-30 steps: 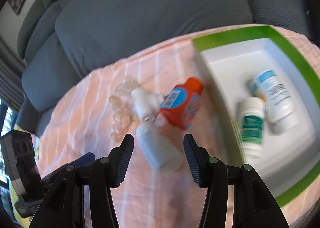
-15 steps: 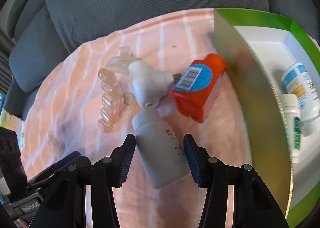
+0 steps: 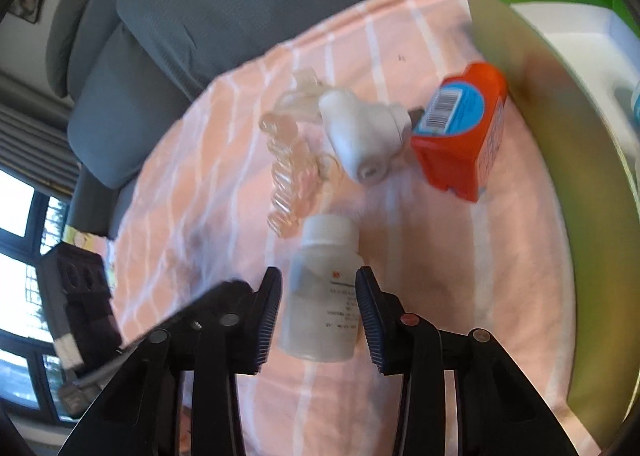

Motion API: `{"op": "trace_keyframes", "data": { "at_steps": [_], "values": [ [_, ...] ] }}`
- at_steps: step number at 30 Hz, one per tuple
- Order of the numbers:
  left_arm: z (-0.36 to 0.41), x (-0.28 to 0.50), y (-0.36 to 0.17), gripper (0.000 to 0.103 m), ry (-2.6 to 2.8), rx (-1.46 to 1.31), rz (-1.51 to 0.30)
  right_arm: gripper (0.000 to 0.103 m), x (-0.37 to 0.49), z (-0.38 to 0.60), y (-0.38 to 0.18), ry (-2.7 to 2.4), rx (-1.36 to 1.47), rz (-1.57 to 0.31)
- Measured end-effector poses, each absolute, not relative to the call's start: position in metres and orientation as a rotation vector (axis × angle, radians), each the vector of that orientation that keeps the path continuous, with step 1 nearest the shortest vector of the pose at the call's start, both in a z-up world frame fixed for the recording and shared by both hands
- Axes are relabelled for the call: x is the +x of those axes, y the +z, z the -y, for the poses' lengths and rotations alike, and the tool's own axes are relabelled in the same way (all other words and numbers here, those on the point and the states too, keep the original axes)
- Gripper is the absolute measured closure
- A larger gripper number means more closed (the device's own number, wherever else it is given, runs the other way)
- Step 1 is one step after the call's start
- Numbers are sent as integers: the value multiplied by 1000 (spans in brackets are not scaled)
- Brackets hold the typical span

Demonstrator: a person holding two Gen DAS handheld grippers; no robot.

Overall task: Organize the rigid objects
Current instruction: 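Grasp the plain white bottle with the right gripper and lift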

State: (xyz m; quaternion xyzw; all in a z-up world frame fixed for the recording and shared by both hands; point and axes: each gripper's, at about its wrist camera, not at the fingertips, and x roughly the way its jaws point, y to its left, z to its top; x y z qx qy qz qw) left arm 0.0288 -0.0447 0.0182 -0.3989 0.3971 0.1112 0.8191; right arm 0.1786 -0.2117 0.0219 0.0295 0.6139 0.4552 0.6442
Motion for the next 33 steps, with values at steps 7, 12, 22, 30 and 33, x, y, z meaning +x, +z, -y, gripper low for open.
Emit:
{"op": "trace_keyframes", "data": {
  "at_steps": [7,12,22,30,33],
  "values": [
    [66,44,18,27,132,-821,-848,62,188,208,15,1027,135,-1437],
    [79,54,13,32,90,-796,-867,62,190,208,8,1051,182,-1488],
    [76,60,-4,57,89,-850,-913,59,182,196,-5,1045,125,-1526],
    [85,61,4,57,118,-779,-910,55,174,191,-7,1030,115,-1510],
    [89,59,20,57,129,-729,-874,55,174,194,-1,1042,142,-1485]
  ]
}}
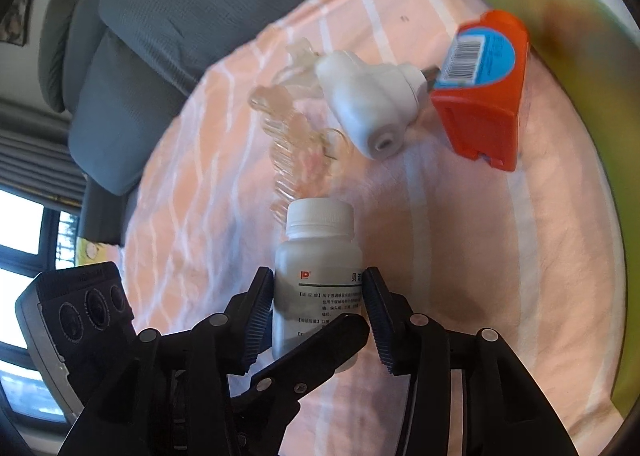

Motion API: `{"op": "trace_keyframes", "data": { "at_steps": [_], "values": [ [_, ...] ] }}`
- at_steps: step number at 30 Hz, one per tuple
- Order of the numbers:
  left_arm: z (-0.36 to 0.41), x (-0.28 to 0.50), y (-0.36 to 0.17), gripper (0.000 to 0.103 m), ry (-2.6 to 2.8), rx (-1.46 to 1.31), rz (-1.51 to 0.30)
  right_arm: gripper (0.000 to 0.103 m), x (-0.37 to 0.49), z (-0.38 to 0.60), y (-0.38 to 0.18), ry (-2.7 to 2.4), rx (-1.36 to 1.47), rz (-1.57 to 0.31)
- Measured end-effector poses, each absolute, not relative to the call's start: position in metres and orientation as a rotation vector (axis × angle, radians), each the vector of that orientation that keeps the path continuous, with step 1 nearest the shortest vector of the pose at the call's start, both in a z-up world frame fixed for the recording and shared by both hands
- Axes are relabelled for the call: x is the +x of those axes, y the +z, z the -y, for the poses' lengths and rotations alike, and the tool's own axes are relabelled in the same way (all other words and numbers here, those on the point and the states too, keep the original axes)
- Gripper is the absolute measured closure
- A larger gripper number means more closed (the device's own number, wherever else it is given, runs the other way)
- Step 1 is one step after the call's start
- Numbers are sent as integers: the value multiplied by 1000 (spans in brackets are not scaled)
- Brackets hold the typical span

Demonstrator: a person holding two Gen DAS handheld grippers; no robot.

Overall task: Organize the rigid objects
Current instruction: 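Grasp the plain white bottle with the right gripper and lift, then carry the plain white bottle in the right gripper into the box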

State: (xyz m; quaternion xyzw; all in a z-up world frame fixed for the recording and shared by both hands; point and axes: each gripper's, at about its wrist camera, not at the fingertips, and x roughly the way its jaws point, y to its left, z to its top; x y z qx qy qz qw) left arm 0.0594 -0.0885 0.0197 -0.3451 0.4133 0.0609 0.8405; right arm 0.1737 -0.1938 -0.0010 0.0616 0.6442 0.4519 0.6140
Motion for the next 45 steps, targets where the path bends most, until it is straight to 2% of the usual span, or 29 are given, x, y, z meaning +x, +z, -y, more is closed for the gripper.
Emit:
{"op": "trace_keyframes", "data": {
  "at_steps": [11,25,35,45],
  "values": [
    [132,73,76,57,73,-545,-746,55,178,234,57,1093,252,-1283],
    [206,147,100,57,-88,-422,-754,55,223,328,73,986,424,-1183],
    [255,193,105,57,-205,-377,-788,55,254,391,73,859,555,-1153],
    [278,235,80,57,-310,-442,-887,55,278,425,53,743,611,-1209]
  ]
}}
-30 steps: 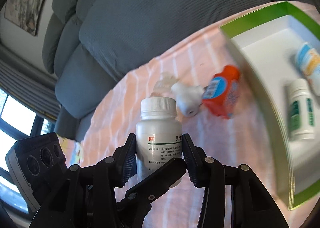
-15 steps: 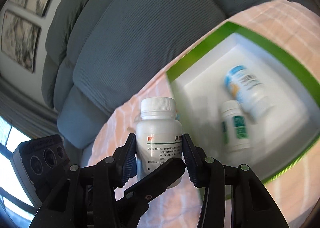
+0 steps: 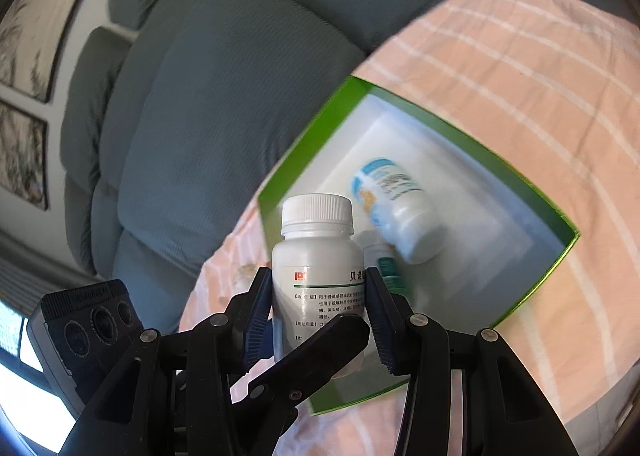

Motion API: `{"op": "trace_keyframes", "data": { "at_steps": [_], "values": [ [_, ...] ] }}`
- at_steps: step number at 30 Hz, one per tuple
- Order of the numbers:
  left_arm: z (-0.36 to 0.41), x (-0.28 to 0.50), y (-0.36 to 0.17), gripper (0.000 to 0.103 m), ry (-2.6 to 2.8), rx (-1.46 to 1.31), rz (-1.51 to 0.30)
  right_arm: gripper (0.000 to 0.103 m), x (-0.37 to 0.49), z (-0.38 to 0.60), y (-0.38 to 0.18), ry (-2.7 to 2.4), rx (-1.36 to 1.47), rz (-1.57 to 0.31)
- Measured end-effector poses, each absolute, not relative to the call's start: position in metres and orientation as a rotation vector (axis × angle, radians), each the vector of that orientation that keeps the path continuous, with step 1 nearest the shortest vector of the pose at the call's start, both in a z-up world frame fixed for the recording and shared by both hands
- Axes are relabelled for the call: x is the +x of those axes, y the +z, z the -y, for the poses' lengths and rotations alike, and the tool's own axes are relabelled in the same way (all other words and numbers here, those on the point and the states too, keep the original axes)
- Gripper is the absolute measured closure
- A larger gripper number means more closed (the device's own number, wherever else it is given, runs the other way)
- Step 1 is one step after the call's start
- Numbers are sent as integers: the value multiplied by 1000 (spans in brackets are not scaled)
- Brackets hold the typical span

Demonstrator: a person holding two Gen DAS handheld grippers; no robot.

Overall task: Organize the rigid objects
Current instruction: 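Carry the plain white bottle in the right gripper into the box, then open the right gripper to release the bottle into the box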

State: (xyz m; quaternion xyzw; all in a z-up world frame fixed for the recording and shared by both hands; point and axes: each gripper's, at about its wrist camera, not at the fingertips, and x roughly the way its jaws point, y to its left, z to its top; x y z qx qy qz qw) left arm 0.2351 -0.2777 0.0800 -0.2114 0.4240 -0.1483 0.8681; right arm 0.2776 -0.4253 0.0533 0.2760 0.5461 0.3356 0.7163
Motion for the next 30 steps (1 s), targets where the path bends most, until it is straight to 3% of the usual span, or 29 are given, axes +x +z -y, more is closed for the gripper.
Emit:
{"op": "trace_keyframes", "data": {
  "at_steps": [7,30],
  "values": [
    [283,255,66,58,-344,-493,-962,55,298,434,28,645,636,-1305],
    [276,256,46,58,-396,-573,-1031,55,304,438,29,439,529,-1274]
  ]
}}
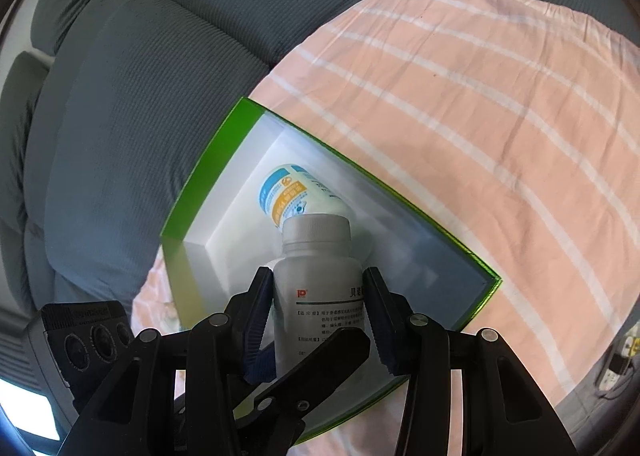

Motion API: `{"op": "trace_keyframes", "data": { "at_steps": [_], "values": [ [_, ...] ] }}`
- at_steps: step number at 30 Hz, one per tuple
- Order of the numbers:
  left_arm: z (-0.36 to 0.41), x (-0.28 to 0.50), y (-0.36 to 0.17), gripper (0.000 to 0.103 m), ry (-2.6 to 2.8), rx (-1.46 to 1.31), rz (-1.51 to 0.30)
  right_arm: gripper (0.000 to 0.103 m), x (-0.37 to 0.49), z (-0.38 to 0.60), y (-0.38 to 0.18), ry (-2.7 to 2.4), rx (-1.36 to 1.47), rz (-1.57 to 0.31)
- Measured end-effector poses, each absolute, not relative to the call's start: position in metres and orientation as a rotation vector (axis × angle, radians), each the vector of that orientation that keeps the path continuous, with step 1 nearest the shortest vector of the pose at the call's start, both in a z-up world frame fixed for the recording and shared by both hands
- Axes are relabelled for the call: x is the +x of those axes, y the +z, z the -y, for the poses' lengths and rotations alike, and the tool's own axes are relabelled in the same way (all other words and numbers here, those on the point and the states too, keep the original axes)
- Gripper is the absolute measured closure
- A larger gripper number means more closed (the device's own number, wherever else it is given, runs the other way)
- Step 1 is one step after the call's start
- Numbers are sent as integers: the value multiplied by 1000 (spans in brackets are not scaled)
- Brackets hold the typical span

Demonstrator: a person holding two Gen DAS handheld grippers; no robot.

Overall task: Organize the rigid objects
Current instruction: 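Open the right gripper to release the bottle into the box, then move the right gripper back toward the clear ridged plastic strip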

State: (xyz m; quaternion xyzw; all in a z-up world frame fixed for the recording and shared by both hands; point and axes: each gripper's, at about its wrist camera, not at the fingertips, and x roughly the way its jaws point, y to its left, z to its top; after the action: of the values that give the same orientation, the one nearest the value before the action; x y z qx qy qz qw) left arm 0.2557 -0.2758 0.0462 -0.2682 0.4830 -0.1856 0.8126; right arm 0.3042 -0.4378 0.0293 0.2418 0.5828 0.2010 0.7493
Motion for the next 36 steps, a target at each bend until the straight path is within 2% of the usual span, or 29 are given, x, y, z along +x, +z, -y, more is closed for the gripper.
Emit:
{"op": "trace_keyframes", "data": {
  "at_steps": [10,15,18,23,26,35,36],
  "values": [
    [267,247,41,58,-352,-615,-1061,54,299,436,31,415,484,-1271],
    [262,238,49,41,-348,-593,-1043,53,293,437,42,399,469,-1217],
    [260,231,58,35,-346,-569,-1020,44,288,439,50,378,453,-1175],
    [251,216,76,29,-354,-565,-966,41,283,439,59,368,448,-1121],
    [245,205,83,23,-343,-562,-934,35,280,436,64,389,440,-1092],
    [201,165,100,17,-269,-594,-843,34,267,413,80,460,367,-1024],
    [195,158,101,16,-250,-591,-835,31,265,410,81,468,359,-1020]
  ]
}}
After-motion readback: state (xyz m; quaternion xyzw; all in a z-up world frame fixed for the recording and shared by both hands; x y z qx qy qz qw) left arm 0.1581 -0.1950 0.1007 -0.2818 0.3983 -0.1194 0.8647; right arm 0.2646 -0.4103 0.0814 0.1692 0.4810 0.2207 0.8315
